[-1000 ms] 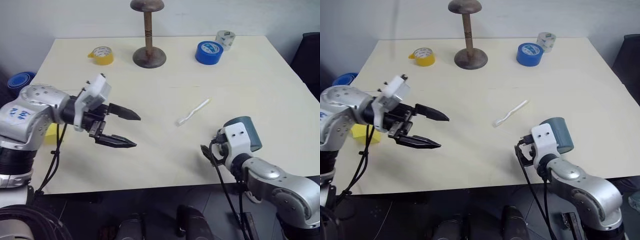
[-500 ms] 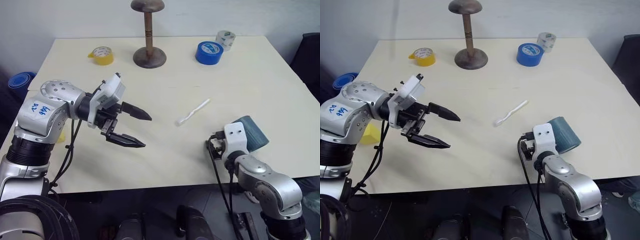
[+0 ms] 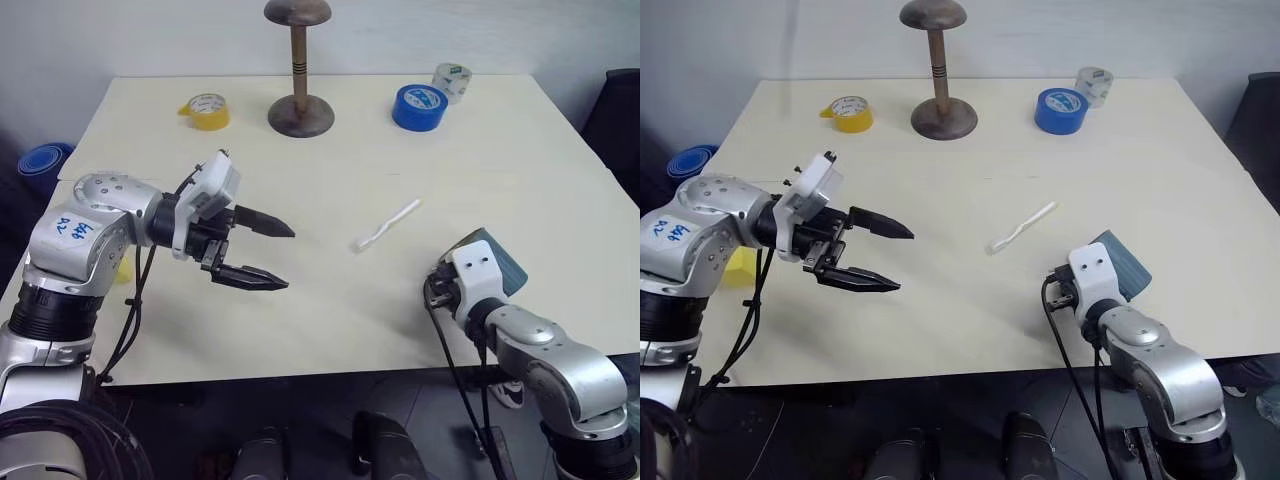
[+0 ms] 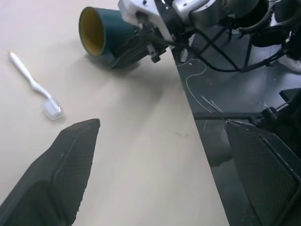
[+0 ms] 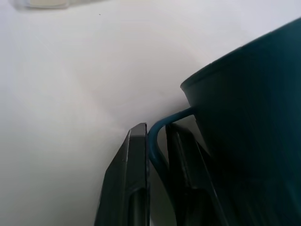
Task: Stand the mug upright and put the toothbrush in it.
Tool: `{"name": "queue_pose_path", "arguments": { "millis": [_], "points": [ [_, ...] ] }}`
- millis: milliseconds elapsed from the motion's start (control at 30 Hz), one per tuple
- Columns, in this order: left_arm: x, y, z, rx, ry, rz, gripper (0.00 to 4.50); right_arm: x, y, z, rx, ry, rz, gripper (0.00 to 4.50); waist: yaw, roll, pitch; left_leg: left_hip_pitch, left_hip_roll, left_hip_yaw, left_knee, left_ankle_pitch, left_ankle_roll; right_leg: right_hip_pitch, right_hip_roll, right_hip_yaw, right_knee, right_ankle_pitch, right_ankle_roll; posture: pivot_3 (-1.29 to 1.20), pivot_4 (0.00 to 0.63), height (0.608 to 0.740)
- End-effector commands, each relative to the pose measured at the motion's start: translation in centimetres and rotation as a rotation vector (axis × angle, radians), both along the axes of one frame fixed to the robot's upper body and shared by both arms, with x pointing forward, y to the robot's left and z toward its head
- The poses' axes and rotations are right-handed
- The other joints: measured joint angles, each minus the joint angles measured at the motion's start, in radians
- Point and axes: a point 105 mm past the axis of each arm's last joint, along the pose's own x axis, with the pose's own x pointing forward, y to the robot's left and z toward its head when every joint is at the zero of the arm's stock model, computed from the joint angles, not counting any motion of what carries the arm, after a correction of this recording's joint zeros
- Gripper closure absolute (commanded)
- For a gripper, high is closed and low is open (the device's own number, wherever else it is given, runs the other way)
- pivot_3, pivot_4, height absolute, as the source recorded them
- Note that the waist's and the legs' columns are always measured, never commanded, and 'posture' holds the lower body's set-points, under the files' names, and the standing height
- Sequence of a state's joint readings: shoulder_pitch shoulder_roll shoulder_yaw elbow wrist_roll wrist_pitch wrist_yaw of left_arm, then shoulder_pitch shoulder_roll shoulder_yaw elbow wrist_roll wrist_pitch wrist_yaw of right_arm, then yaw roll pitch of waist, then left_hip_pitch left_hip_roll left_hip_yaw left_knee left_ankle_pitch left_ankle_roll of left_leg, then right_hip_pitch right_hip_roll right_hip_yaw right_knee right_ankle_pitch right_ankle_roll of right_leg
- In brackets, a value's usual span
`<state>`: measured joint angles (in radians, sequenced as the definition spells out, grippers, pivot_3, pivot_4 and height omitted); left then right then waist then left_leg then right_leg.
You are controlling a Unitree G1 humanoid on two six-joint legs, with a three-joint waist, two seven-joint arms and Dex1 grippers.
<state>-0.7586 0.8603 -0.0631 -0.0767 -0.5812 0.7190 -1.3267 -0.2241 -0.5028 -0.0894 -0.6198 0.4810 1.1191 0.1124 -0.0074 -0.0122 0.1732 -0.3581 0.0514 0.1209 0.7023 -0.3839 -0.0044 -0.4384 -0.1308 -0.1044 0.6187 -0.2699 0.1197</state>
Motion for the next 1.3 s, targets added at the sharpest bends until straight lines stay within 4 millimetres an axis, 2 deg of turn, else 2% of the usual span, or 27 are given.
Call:
{"name": "queue_pose_path", "arguments": {
  "millis": [33, 133, 267, 367, 533, 700, 800, 900, 1033, 1167, 1200, 1300],
  "points": [
    [-0.5, 1.1, 2.7, -0.081, -0.054, 0.072, 0.0, -1.0, 5.5, 4.4, 0.208, -0.143, 0.342, 4.11, -0.008, 0.001, 0.0, 0.0, 0.0, 0.0, 0.0, 0.0, 0.0, 0.0, 0.0, 0.0, 0.0, 0.0, 0.0, 0.0, 0.15, 0.74],
    [-1.5, 2.5, 3.8, -0.126, -0.04, 0.14, 0.0, -2.4, 8.8, 7.2, 0.351, -0.226, 0.597, 4.11, -0.015, 0.001, 0.001, 0.0, 0.0, -0.001, -0.002, 0.0, 0.0, -0.001, 0.0, 0.0, 0.001, 0.0, 0.0, 0.0, 0.15, 0.74],
    [-2.7, 4.5, 4.6, -0.142, -0.036, 0.237, 0.0, -3.7, 11.0, 8.8, 0.427, -0.29, 0.827, 4.11, -0.02, 0.001, 0.001, 0.0, 0.0, -0.002, -0.003, 0.0, 0.0, -0.001, 0.0, -0.001, 0.001, 0.0, 0.0, 0.0, 0.15, 0.74],
    [-3.3, 6.6, 5.6, -0.163, -0.036, 0.343, 0.0, -3.1, 13.0, 8.6, 0.47, -0.281, 0.931, 4.11, -0.021, 0.001, 0.001, 0.0, 0.0, -0.001, -0.002, 0.0, 0.0, -0.001, -0.001, -0.001, 0.001, 0.0, 0.0, 0.0, 0.15, 0.74],
    [-4.2, 8.0, 6.1, -0.15, -0.054, 0.427, 0.0, -1.4, 14.3, 8.2, 0.484, -0.277, 0.924, 4.11, -0.02, 0.001, 0.001, 0.001, 0.0, -0.001, -0.002, 0.0, 0.0, -0.001, -0.001, -0.001, 0.003, 0.0, 0.0, 0.0, 0.15, 0.74],
    [-4.6, 8.2, 6.1, -0.134, -0.059, 0.452, 0.0, -1.0, 14.2, 7.9, 0.484, -0.268, 0.912, 4.11, -0.022, 0.001, 0.001, 0.001, 0.0, -0.002, -0.002, 0.0, -0.001, -0.001, -0.001, -0.001, 0.003, 0.0, 0.0, 0.0, 0.15, 0.74],
    [-4.5, 8.7, 5.8, -0.121, -0.058, 0.49, 0.0, -0.6, 13.3, 7.4, 0.444, -0.257, 0.868, 4.11, -0.023, 0.002, 0.001, 0.001, 0.0, -0.001, -0.003, 0.0, -0.001, -0.001, -0.001, -0.001, 0.003, 0.0, 0.0, 0.0, 0.15, 0.74],
    [-4.3, 9.2, 4.8, -0.144, -0.041, 0.573, 0.0, -1.1, 11.7, 7.2, 0.354, -0.252, 0.868, 4.11, -0.023, 0.002, 0.001, 0.001, 0.0, 0.0, -0.003, 0.0, -0.001, -0.002, -0.001, 0.0, 0.003, 0.0, 0.0, 0.0, 0.15, 0.74],
    [-4.8, 9.7, 2.9, -0.172, 0.008, 0.688, 0.0, -2.4, 9.4, 8.1, 0.312, -0.226, 0.888, 3.2, -0.02, 0.002, 0.002, 0.001, 0.0, -0.001, -0.003, 0.0, -0.001, -0.002, -0.001, 0.0, 0.003, 0.0, 0.0, 0.0, 0.15, 0.74],
    [-6.1, 9.3, 2.1, -0.214, 0.041, 0.707, 0.0, -4.0, 8.2, 8.4, 0.225, -0.2, 0.94, 1.82, -0.02, 0.001, 0.001, 0.001, 0.001, -0.001, -0.003, 0.0, -0.001, -0.002, -0.001, 0.0, 0.003, 0.0, 0.0, 0.0, 0.15, 0.74],
    [-6.6, 9.2, 2.2, -0.232, 0.053, 0.705, 0.0, -4.6, 7.9, 8.4, 0.204, -0.186, 0.968, 1.64, -0.02, 0.001, 0.001, 0.001, 0.001, -0.001, -0.003, 0.0, -0.001, -0.002, -0.001, 0.0, 0.002, 0.0, 0.0, 0.0, 0.15, 0.74],
    [-7.9, 9.7, 2.5, -0.303, 0.089, 0.742, 0.0, -6.1, 7.1, 8.4, 0.168, -0.136, 1.042, 1.64, -0.018, 0.002, 0.002, 0.001, 0.0, -0.001, -0.003, 0.0, -0.001, -0.002, -0.002, 0.0, 0.002, 0.0, 0.0, 0.0, 0.15, 0.74]
  ]
}}
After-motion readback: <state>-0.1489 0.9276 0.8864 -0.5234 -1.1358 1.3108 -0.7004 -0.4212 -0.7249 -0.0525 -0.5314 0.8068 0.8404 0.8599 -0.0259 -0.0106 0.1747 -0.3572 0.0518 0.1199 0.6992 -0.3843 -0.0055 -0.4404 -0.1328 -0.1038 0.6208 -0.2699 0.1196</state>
